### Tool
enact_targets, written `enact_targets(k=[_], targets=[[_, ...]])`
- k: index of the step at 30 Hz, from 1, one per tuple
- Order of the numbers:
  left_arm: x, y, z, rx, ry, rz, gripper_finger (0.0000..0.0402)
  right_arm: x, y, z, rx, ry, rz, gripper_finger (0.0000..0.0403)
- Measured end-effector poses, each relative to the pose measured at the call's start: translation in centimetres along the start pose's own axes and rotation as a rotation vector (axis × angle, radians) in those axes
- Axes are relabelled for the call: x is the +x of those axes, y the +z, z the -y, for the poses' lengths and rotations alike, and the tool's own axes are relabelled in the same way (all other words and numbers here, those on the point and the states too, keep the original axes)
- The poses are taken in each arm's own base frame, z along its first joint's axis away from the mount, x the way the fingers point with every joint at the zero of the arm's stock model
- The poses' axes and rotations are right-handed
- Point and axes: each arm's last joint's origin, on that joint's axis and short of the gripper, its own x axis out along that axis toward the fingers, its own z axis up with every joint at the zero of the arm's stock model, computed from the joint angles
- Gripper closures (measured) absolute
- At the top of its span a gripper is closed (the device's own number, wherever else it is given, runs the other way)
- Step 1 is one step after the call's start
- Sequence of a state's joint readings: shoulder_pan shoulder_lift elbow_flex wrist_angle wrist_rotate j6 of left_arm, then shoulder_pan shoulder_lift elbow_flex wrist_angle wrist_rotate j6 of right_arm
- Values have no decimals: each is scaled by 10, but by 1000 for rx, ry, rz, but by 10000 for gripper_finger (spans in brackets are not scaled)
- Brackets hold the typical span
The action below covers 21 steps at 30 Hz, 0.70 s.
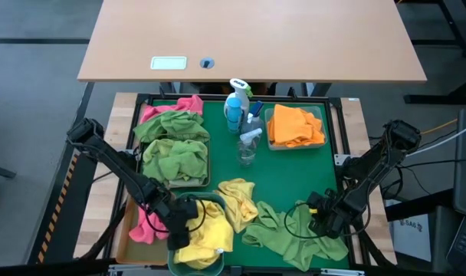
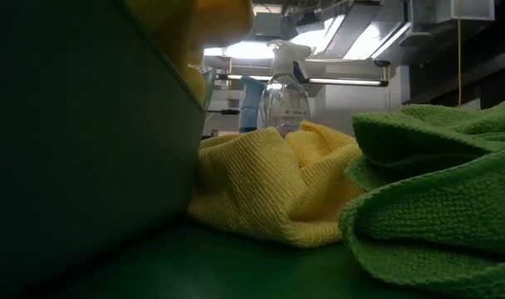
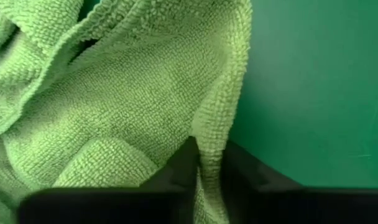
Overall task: Sort microfiber towel by color & place in baskets
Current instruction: Put the yellow towel into the blue bin, then put the green towel into the wire basket
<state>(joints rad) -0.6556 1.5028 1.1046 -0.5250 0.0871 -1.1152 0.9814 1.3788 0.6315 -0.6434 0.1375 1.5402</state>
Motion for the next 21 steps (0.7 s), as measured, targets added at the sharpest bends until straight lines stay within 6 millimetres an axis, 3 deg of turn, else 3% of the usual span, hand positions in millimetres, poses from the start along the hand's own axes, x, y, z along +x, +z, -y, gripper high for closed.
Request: enact_targets(k=[3,8,11,21], targets=[[0,-2,0,-18,-48,-124,248,0,0,0,-4,0,0,393],[-1,-2,0,-77,-96,-227,248,0,0,0,-7,0,0,380],[-3,-2,3,-69,-136,-243,248,0,0,0,-7,-1,0,394],[-44,10,24,-5,-371,18,248,-17,3,-18,-71,52,4,399]])
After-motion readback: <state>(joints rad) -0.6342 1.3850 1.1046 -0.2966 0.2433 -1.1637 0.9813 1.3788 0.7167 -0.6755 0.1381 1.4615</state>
